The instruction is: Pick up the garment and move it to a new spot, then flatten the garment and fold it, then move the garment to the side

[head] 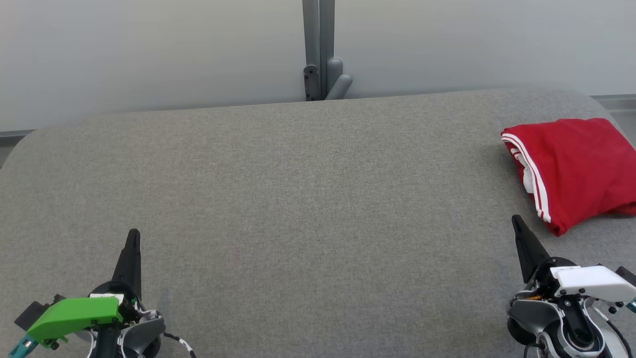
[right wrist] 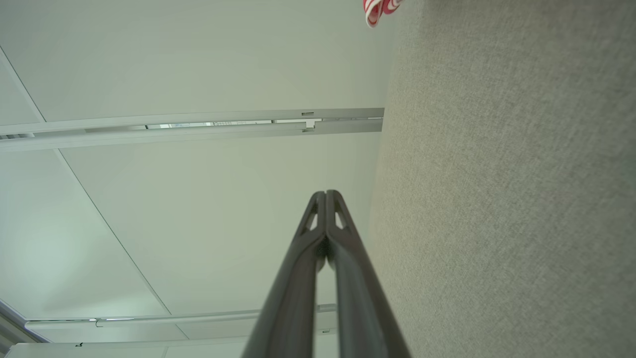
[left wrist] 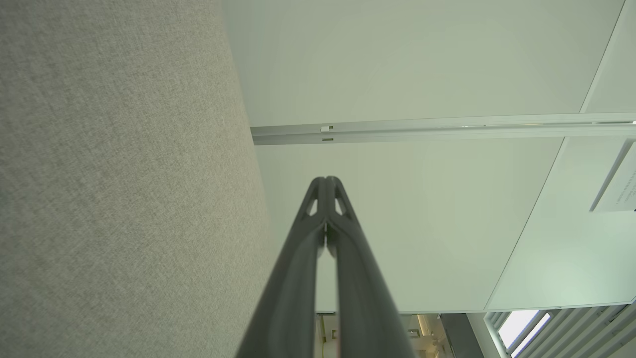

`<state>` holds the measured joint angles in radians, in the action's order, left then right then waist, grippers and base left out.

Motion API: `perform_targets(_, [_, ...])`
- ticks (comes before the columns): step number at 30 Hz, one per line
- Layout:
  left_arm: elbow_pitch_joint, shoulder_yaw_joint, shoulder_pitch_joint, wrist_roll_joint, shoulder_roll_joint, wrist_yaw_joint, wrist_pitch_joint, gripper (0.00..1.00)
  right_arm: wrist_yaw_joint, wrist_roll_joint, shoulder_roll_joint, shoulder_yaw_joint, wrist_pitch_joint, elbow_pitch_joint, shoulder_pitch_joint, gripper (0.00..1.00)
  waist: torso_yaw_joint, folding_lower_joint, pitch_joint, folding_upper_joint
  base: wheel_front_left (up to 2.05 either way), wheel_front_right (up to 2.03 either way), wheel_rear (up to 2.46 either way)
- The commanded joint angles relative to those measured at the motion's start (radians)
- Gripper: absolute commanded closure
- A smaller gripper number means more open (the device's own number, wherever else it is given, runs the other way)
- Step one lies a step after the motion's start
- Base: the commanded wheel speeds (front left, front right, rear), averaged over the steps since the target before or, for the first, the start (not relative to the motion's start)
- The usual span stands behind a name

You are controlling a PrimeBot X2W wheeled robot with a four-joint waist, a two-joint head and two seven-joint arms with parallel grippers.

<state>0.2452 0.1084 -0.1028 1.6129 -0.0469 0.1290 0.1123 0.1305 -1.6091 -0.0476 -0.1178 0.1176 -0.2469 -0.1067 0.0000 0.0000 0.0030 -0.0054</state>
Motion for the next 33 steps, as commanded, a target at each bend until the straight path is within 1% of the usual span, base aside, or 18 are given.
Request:
perform_targets(1, [-0.001,0.005,-0.013,0.001,-0.006,0.004,0.0,1.0,0.0,-0.007,-0.005,0.0,0.003,0.005,-0.004,1.0,0.0,0.0,0.0,0.0054,0.0,0.0,0.0])
perform_targets(33, [-0.001,0.004,-0.013,0.001,-0.006,0.004,0.0,1.0,0.0,-0.007,-0.005,0.0,0.003,0.005,-0.004,1.0,0.0,0.0,0.0,0.0054,0.0,0.0,0.0])
